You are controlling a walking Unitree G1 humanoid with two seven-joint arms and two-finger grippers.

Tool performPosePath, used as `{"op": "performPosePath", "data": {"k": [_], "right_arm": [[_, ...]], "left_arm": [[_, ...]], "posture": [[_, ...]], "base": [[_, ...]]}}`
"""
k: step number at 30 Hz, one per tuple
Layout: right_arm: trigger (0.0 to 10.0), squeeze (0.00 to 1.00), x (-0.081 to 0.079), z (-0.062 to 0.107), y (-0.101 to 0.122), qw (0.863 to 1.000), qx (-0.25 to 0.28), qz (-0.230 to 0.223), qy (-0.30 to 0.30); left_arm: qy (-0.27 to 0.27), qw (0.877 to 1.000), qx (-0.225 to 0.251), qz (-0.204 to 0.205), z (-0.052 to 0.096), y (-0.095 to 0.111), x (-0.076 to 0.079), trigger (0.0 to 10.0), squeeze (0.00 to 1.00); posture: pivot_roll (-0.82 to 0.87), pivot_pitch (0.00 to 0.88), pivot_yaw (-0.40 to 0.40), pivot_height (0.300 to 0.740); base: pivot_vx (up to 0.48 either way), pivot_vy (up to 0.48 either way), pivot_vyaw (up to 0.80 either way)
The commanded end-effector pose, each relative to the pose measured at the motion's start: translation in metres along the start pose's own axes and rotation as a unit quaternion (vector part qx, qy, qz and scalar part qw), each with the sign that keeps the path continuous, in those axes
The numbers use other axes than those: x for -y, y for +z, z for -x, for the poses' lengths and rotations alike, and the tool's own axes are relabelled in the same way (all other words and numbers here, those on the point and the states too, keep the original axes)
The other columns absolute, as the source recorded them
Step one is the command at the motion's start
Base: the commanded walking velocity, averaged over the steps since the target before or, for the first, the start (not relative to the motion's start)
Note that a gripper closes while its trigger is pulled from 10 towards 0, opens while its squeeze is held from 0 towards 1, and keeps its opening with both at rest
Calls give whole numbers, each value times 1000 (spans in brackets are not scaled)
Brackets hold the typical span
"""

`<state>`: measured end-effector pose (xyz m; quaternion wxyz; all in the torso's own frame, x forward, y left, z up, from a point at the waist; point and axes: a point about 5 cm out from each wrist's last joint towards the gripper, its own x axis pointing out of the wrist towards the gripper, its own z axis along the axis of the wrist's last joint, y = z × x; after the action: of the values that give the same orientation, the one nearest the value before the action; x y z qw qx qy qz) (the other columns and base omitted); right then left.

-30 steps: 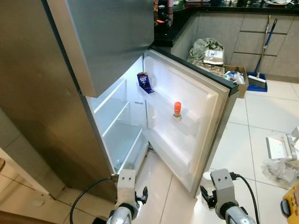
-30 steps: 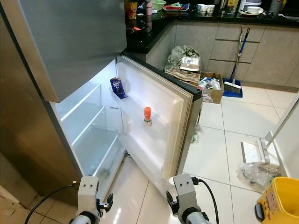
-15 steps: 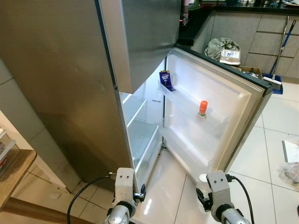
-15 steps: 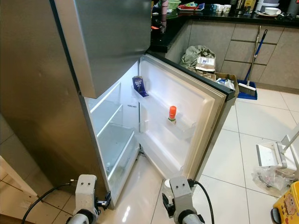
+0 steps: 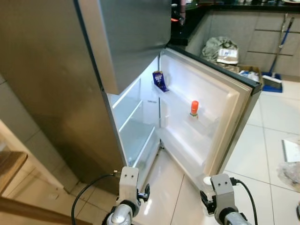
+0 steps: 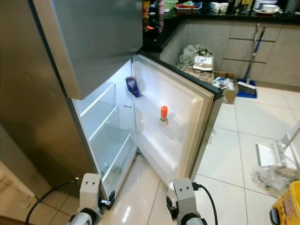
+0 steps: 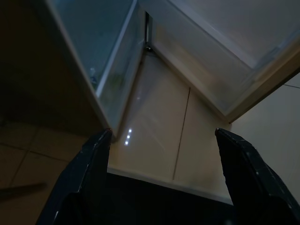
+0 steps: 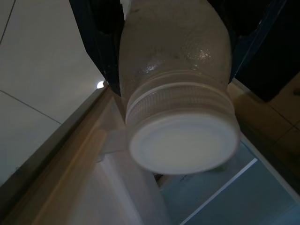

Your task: Restocking fridge

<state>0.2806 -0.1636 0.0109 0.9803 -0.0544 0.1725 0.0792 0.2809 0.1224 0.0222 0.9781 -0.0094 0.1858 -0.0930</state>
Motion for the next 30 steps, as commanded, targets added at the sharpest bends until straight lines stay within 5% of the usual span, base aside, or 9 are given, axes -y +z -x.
{"op": "performPosePath", "data": {"k": [1,5,30], "right_arm": [[10000,0,6,2,0,1000,7,-3,-12],[10000,0,6,3,0,1000,8,-3,-13],[10000,0,3,1,2,1000,11,-8,-12]], "left_arm": [[-3,1000,-16,-5,1,-6,0,10000,0],[-3,1000,-16,-4,1,-6,0,10000,0],[13,1000,-20,-4,1,-6,-6,10000,0]], "posture": [[-87,135,51,740],[-87,137,52,740],[-83,135,61,740]], "base": [[0,-480,0],[0,-480,0],[0,0,0]]}}
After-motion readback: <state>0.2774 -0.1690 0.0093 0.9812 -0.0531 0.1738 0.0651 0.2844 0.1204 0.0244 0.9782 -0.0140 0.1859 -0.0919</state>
